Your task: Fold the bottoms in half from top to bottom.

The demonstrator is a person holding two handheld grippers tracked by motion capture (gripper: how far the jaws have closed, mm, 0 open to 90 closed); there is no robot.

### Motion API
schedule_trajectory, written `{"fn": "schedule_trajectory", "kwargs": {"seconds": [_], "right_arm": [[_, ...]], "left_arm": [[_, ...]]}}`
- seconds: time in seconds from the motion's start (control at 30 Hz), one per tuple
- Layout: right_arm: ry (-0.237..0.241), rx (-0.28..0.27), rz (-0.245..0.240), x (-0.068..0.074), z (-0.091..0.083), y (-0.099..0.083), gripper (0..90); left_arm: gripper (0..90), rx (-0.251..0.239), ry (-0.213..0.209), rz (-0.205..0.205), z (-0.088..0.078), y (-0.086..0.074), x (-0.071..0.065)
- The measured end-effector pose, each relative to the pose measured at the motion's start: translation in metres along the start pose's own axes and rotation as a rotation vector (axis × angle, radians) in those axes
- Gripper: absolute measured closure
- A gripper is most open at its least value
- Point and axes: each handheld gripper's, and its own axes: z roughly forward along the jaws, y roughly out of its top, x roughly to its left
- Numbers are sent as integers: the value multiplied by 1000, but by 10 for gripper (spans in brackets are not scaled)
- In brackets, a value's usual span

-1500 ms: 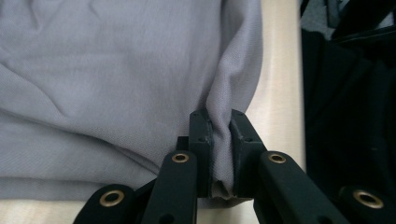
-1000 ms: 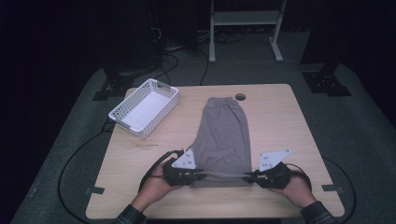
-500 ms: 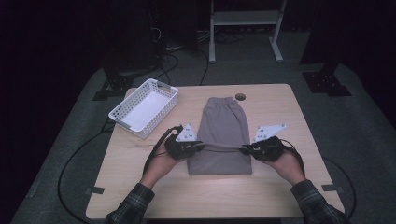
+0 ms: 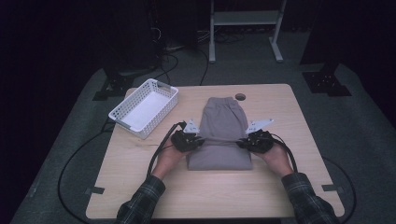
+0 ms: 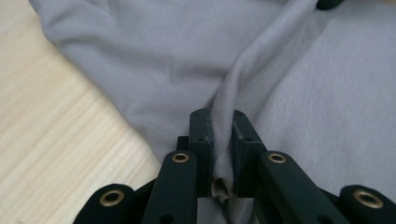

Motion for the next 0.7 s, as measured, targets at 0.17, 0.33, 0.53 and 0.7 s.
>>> {"fn": "schedule_trajectory", "kwargs": {"seconds": [0.17,0.33,0.53,0.7], "right_arm": [[-13,60,-13,3,16,-4,837],[10,59,-4,4,15,-8,837],[36,70,-9,11,11,-10,836],[72,79,-13,20,5,-15,835]], "left_arm": [[821,45,10,12,10,-3,-2],[823,61,-17,21,7,-6,-10],[822,76,-38,32,2,-9,-20],[822,89,-59,53,-6,-14,-36]]}}
